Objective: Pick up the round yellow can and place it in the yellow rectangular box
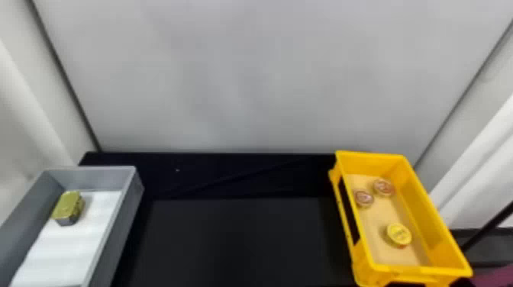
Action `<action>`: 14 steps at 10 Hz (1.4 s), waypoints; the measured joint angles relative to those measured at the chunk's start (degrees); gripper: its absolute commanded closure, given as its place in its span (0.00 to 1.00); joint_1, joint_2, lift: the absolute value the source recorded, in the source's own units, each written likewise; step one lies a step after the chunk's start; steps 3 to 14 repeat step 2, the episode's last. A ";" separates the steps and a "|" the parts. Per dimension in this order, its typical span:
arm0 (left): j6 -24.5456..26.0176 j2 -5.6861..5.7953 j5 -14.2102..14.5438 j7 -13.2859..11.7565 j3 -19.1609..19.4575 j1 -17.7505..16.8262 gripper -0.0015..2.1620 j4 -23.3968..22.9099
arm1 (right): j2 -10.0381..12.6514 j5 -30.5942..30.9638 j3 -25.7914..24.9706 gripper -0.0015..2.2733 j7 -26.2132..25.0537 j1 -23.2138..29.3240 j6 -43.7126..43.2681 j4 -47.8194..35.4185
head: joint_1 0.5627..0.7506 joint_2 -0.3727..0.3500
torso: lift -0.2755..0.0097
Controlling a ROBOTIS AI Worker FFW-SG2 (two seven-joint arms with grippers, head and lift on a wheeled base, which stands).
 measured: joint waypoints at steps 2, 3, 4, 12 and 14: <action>0.10 0.02 -0.24 0.59 -0.24 -0.03 0.01 0.00 | -0.06 0.00 0.17 0.03 0.07 0.02 0.00 0.00 | 0.70 0.41 | 0.96; 0.10 0.02 -0.24 0.59 -0.24 -0.03 0.01 0.00 | -0.06 0.00 0.17 0.03 0.07 0.02 0.00 0.00 | 0.70 0.41 | 0.96; 0.10 0.02 -0.24 0.59 -0.24 -0.03 0.01 0.00 | -0.06 0.00 0.17 0.03 0.07 0.02 0.00 0.00 | 0.70 0.41 | 0.96; 0.10 0.02 -0.24 0.59 -0.24 -0.03 0.01 0.00 | -0.06 0.00 0.17 0.03 0.07 0.02 0.00 0.00 | 0.70 0.41 | 0.96; 0.10 0.02 -0.24 0.59 -0.24 -0.03 0.01 0.00 | -0.06 0.00 0.17 0.03 0.07 0.02 0.00 0.00 | 0.70 0.41 | 0.96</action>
